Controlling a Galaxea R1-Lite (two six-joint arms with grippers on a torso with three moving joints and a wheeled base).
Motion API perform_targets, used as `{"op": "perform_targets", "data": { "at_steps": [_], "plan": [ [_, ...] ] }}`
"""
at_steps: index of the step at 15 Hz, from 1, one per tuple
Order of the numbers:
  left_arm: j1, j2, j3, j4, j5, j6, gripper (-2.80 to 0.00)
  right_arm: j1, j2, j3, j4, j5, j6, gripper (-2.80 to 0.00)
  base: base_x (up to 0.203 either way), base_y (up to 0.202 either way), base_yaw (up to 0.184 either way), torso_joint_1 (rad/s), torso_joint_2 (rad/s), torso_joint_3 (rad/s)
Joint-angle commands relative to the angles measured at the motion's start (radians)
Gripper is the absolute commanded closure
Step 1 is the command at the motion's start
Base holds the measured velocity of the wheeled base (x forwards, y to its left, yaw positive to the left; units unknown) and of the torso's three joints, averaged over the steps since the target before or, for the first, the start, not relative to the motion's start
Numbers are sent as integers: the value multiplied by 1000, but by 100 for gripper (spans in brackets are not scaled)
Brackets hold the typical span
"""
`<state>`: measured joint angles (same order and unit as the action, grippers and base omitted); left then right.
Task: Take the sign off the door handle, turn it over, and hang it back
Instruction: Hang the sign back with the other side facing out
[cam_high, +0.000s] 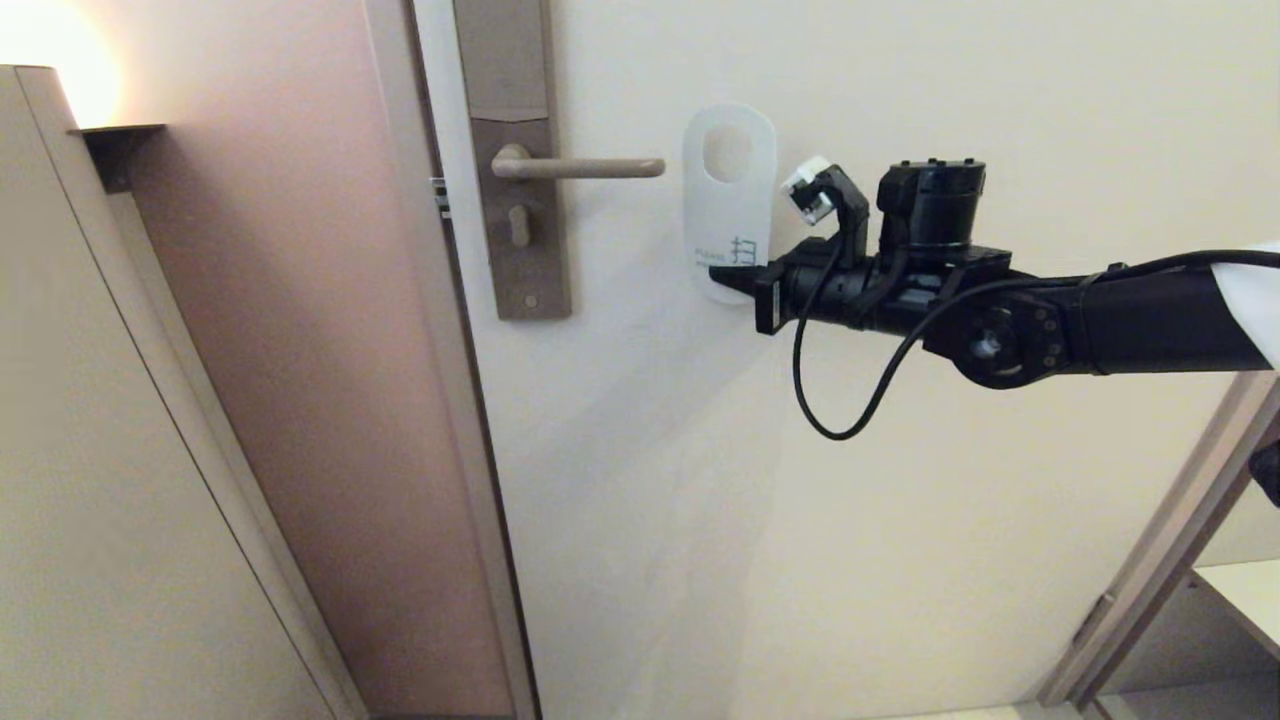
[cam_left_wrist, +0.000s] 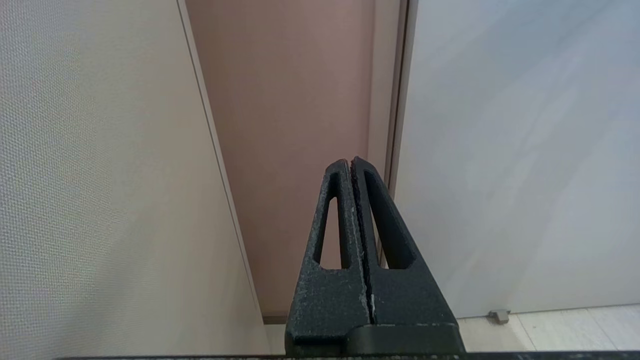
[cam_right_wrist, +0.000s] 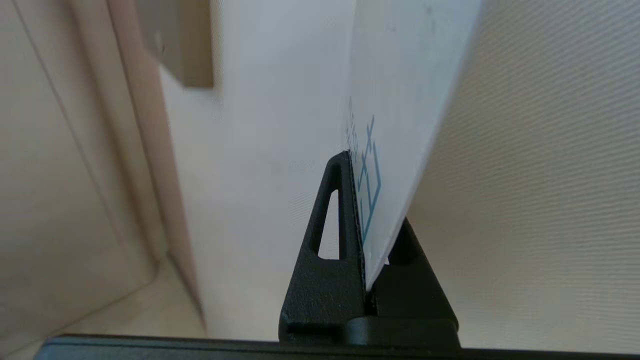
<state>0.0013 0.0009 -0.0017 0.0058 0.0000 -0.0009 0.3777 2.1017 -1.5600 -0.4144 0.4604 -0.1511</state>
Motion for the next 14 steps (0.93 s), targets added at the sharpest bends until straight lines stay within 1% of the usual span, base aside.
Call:
{"op": "perform_targets", "data": {
  "at_steps": [1, 7, 14],
  "plan": [
    [0, 1, 0, 0, 0, -1, 0, 9, -2, -5, 3, 4, -1, 0, 0, 0, 0, 0, 0, 0],
    [0, 1, 0, 0, 0, -1, 0, 30, -11, -9, 20, 6, -1, 0, 0, 0, 0, 0, 0, 0],
    [0, 1, 0, 0, 0, -1, 0, 83, -23, -8, 28, 4, -1, 0, 0, 0, 0, 0, 0, 0]
  ]
}}
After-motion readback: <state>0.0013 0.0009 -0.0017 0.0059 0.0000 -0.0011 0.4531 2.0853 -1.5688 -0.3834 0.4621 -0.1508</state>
